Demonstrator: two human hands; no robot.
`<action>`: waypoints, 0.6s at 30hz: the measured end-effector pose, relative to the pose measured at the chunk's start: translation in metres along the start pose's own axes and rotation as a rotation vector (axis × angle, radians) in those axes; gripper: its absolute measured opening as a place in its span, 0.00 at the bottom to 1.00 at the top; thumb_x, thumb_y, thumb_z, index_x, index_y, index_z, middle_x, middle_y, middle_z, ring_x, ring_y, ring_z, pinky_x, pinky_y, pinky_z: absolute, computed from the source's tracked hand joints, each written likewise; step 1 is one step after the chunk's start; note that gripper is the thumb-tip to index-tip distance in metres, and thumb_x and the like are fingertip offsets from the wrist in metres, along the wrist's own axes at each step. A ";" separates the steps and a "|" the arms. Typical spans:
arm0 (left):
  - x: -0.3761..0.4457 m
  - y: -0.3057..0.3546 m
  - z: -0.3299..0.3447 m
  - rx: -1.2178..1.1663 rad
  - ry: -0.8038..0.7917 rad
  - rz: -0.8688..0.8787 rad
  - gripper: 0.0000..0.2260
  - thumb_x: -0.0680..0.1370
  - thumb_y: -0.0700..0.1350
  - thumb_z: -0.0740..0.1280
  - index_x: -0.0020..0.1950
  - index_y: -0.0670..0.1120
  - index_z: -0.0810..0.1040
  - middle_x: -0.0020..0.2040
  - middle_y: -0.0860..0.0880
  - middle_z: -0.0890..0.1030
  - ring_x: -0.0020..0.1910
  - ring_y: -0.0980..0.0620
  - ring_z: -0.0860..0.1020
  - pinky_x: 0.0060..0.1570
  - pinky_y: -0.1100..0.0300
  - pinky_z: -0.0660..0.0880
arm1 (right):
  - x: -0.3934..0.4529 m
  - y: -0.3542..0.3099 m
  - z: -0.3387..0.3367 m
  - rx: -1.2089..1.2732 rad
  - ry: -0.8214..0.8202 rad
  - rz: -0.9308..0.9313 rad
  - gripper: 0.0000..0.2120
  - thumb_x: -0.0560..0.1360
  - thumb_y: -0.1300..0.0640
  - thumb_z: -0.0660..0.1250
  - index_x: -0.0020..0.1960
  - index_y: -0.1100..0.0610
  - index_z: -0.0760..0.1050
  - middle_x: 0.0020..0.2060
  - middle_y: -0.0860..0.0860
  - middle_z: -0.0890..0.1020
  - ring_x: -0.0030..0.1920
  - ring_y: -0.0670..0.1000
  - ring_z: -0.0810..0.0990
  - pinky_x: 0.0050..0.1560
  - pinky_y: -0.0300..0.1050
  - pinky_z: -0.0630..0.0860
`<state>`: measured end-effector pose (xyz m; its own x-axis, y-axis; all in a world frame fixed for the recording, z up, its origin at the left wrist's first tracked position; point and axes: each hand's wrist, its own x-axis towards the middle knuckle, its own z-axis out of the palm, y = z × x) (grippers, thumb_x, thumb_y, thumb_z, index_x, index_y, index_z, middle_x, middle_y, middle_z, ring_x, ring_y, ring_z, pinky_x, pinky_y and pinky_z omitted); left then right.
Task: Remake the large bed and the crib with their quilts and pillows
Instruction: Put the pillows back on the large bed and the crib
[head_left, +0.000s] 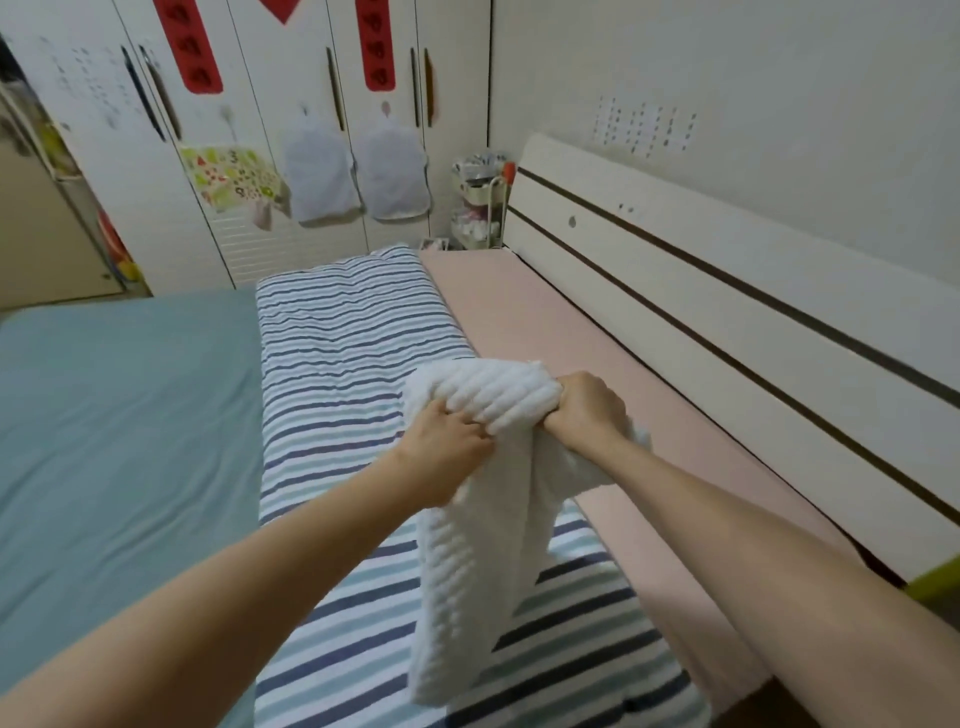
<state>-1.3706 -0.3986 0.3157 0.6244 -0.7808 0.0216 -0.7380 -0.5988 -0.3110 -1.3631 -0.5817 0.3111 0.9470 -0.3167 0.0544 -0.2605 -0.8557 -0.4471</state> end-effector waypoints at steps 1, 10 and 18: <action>0.002 0.001 -0.005 -0.124 -0.066 -0.129 0.18 0.67 0.51 0.75 0.54 0.53 0.77 0.52 0.55 0.80 0.55 0.51 0.77 0.52 0.57 0.68 | 0.001 -0.003 -0.007 -0.020 0.021 -0.015 0.13 0.73 0.45 0.63 0.45 0.53 0.79 0.46 0.56 0.83 0.48 0.61 0.81 0.47 0.46 0.76; 0.093 0.010 -0.021 -0.400 -0.007 -0.501 0.57 0.61 0.66 0.74 0.78 0.49 0.42 0.72 0.45 0.67 0.75 0.44 0.60 0.73 0.41 0.45 | 0.037 0.031 -0.057 -0.098 0.185 -0.050 0.18 0.79 0.46 0.56 0.42 0.55 0.78 0.44 0.55 0.82 0.43 0.59 0.78 0.42 0.45 0.72; 0.236 0.055 -0.074 -0.128 0.229 -0.365 0.10 0.73 0.38 0.64 0.53 0.48 0.72 0.50 0.46 0.80 0.50 0.44 0.78 0.43 0.54 0.67 | 0.116 0.146 -0.116 -0.173 0.274 -0.067 0.12 0.77 0.49 0.57 0.42 0.54 0.75 0.40 0.54 0.81 0.42 0.57 0.78 0.38 0.43 0.68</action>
<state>-1.2822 -0.6292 0.3737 0.7879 -0.5248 0.3222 -0.5143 -0.8485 -0.1244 -1.3132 -0.7911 0.3559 0.8834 -0.3357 0.3270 -0.2497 -0.9276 -0.2777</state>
